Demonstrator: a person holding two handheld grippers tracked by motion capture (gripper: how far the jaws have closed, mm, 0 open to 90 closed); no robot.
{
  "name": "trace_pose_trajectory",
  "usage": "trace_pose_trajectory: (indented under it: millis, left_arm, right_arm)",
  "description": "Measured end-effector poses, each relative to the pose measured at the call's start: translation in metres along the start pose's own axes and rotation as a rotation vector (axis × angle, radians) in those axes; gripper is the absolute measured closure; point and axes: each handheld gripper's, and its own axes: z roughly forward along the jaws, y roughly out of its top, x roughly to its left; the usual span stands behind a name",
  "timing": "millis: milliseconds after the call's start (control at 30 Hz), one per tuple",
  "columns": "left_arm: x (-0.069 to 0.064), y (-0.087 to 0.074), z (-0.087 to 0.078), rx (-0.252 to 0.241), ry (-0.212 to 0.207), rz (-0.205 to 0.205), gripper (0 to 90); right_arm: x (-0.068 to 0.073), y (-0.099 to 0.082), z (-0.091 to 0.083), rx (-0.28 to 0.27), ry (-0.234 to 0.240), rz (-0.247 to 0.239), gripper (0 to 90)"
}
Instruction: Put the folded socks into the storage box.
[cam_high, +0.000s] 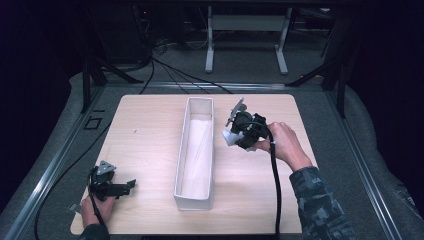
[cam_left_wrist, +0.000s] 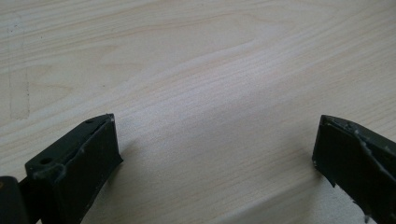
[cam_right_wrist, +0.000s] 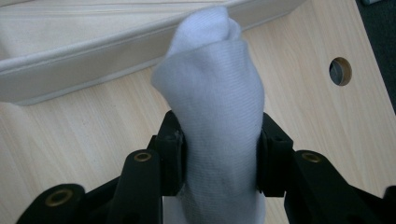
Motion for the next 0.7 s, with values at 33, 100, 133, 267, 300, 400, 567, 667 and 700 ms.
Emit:
trace_pose_trajectory:
  millis: [33,100,133,267,300,400,567,667,700]
  left_arm:
    - [0.000,0.000,0.000,0.000,0.000,0.000,0.3]
    - [0.000,0.000,0.000,0.000,0.000,0.000,0.3]
    - [0.000,0.000,0.000,0.000,0.000,0.000,0.3]
    - [0.000,0.000,0.000,0.000,0.000,0.000,0.3]
    - [0.000,0.000,0.000,0.000,0.000,0.000,0.3]
    - [0.000,0.000,0.000,0.000,0.000,0.001,0.3]
    - [0.000,0.000,0.000,0.000,0.000,0.000,0.3]
    - [0.000,0.000,0.000,0.000,0.000,0.000,0.3]
    - [0.000,0.000,0.000,0.000,0.000,0.000,0.3]
  right_arm:
    - [0.000,0.001,-0.001,0.002,0.000,0.002,60.4]
    - [0.000,0.004,-0.004,0.001,0.000,-0.001,60.4]
    - [-0.001,0.007,-0.007,-0.001,-0.003,-0.003,60.4]
    - [-0.001,0.013,-0.012,-0.007,-0.009,-0.016,60.4]
    - [-0.001,0.014,-0.013,-0.008,-0.009,-0.013,60.4]
    - [0.000,0.020,-0.016,-0.014,-0.010,-0.020,60.4]
    - [0.001,0.029,-0.020,-0.016,-0.013,-0.031,60.4]
    - [0.002,0.034,-0.022,-0.018,-0.016,-0.044,60.4]
    - [0.002,0.036,-0.023,-0.018,-0.013,-0.046,60.3]
